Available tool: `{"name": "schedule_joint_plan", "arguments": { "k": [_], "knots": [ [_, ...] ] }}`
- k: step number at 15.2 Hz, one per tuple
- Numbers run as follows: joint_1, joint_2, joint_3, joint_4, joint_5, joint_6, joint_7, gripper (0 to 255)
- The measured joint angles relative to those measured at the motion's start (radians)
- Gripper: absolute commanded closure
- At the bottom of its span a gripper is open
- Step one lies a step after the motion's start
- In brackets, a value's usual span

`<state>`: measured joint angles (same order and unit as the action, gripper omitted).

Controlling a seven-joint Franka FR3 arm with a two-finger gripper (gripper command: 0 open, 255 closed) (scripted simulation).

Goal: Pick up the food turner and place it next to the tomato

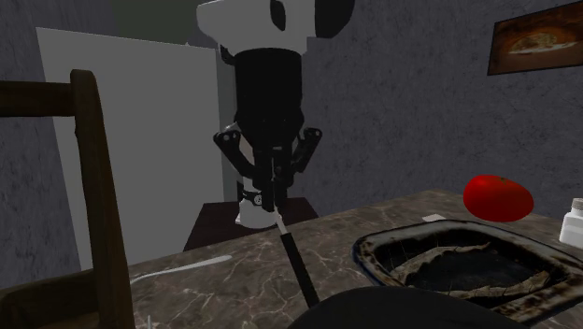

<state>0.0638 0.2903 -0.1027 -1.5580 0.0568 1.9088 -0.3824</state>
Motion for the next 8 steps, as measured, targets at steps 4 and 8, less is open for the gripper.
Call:
{"name": "schedule_joint_plan", "arguments": {
  "k": [4, 8],
  "knots": [
    [-0.001, 0.002, -0.001, 0.061, 0.000, -0.059, 0.001, 255],
    [0.013, -0.028, 0.005, 0.046, -0.007, -0.074, 0.023, 255]
  ]
}}
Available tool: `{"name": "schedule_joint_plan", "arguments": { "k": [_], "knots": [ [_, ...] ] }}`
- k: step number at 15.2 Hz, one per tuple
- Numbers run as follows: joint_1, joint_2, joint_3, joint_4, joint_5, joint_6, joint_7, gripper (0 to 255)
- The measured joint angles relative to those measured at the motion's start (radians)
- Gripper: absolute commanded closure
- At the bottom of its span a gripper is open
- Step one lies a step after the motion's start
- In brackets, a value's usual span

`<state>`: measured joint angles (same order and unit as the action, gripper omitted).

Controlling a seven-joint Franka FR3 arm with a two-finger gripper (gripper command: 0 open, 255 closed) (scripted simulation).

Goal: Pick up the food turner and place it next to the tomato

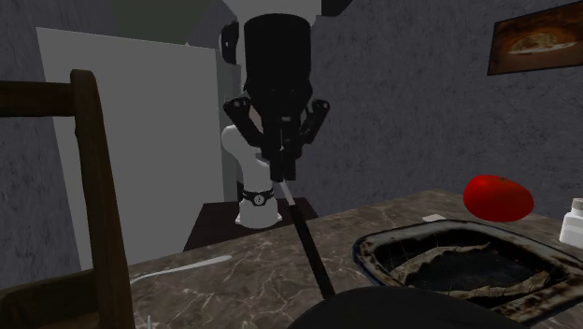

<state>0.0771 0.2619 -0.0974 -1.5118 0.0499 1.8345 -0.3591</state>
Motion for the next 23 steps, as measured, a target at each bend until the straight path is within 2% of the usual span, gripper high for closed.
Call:
{"name": "schedule_joint_plan", "arguments": {
  "k": [11, 16, 23],
  "knots": [
    [0.135, -0.206, 0.088, -0.268, -0.039, 0.067, 0.227, 255],
    [0.195, -0.265, 0.144, -0.343, -0.048, 0.084, 0.345, 255],
    [0.272, -0.300, 0.225, -0.393, -0.054, 0.098, 0.504, 255]
  ]
}}
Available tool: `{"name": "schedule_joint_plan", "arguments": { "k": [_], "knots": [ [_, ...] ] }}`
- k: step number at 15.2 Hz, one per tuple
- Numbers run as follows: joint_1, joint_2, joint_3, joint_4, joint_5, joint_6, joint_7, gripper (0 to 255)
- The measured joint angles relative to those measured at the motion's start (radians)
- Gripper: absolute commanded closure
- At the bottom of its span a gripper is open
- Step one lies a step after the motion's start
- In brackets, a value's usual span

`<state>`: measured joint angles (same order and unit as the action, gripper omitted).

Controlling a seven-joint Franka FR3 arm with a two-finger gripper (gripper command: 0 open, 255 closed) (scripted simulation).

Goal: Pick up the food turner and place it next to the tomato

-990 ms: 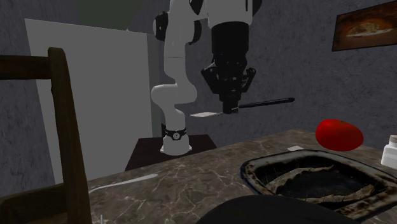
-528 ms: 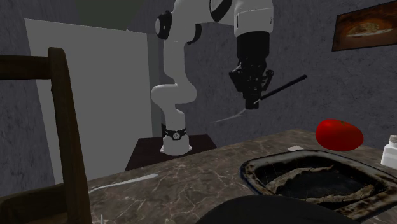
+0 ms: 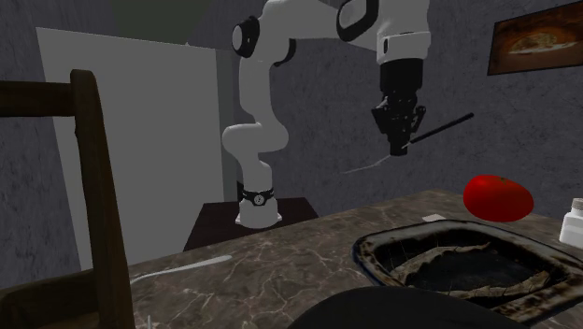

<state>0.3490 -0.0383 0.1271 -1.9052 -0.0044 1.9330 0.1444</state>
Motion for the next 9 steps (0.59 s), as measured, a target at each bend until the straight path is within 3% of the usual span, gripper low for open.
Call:
{"name": "schedule_joint_plan", "arguments": {
  "k": [9],
  "knots": [
    [0.102, 0.021, 0.112, 0.042, -0.015, -0.024, 0.219, 255]
  ]
}}
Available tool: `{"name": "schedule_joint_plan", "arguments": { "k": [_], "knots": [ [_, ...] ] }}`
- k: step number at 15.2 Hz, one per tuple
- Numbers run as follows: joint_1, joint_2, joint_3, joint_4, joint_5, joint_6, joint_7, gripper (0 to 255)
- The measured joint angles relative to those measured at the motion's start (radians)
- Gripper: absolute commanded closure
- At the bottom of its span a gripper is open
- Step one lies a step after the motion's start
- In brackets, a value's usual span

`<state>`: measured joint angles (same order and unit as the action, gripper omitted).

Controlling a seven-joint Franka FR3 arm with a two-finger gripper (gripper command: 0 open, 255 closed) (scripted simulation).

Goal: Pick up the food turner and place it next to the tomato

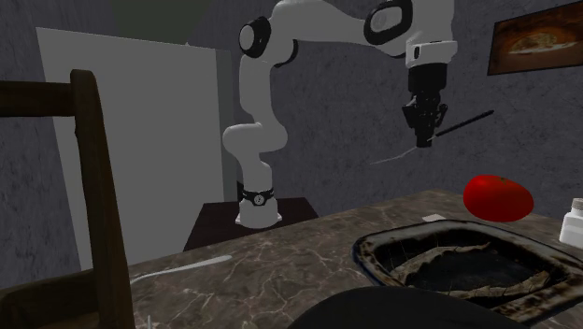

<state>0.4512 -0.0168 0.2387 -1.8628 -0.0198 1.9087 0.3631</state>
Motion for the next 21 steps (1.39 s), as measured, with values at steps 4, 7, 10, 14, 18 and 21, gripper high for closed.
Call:
{"name": "schedule_joint_plan", "arguments": {
  "k": [4, 7, 10, 14, 18, 21],
  "knots": [
    [0.048, 0.029, 0.050, 0.018, -0.014, 0.007, 0.102, 255],
    [0.053, 0.035, 0.055, -0.008, -0.017, 0.038, 0.115, 255],
    [0.052, 0.040, 0.054, -0.043, -0.019, 0.078, 0.116, 255],
    [0.053, 0.050, 0.054, -0.085, -0.024, 0.130, 0.120, 255],
    [0.054, 0.069, 0.054, -0.119, -0.031, 0.181, 0.126, 255],
    [0.054, 0.080, 0.054, -0.144, -0.036, 0.217, 0.130, 255]
  ]
}}
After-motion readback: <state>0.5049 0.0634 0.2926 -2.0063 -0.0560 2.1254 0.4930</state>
